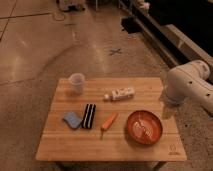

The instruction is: Move the arm in a circular motion

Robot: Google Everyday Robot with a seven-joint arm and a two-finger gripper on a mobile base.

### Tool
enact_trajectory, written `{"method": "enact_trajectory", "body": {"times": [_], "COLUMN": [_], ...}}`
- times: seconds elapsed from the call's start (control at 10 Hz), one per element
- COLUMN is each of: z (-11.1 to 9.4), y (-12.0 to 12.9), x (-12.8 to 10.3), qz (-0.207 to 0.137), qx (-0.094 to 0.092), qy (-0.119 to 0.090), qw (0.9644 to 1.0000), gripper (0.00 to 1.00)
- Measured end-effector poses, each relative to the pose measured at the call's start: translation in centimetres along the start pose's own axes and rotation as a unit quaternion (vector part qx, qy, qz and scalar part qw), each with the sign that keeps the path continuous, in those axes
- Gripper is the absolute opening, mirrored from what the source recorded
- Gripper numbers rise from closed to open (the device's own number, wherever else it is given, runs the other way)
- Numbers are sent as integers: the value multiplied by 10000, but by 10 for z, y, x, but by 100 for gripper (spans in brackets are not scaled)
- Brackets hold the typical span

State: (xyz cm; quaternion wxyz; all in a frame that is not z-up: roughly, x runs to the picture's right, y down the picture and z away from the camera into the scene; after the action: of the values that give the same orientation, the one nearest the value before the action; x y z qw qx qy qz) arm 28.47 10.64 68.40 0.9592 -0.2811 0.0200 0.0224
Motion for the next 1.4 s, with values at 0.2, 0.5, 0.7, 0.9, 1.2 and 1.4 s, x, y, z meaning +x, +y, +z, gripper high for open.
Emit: {"method": "enact_trajectory", "body": {"times": [0.2,0.5,0.7,0.9,1.2,1.4], "z": [0,0,0,0,2,2], "y": [0,0,0,0,-25,-28], "x": [0,0,0,0,-9,-9], "qz": [0,0,0,0,-83,-90], "qx": [0,0,0,1,21,-1], "qy": [0,0,0,0,9,25], "qw": [10000,10000,10000,10000,10000,10000], "gripper": [65,65,65,64,46,46]}}
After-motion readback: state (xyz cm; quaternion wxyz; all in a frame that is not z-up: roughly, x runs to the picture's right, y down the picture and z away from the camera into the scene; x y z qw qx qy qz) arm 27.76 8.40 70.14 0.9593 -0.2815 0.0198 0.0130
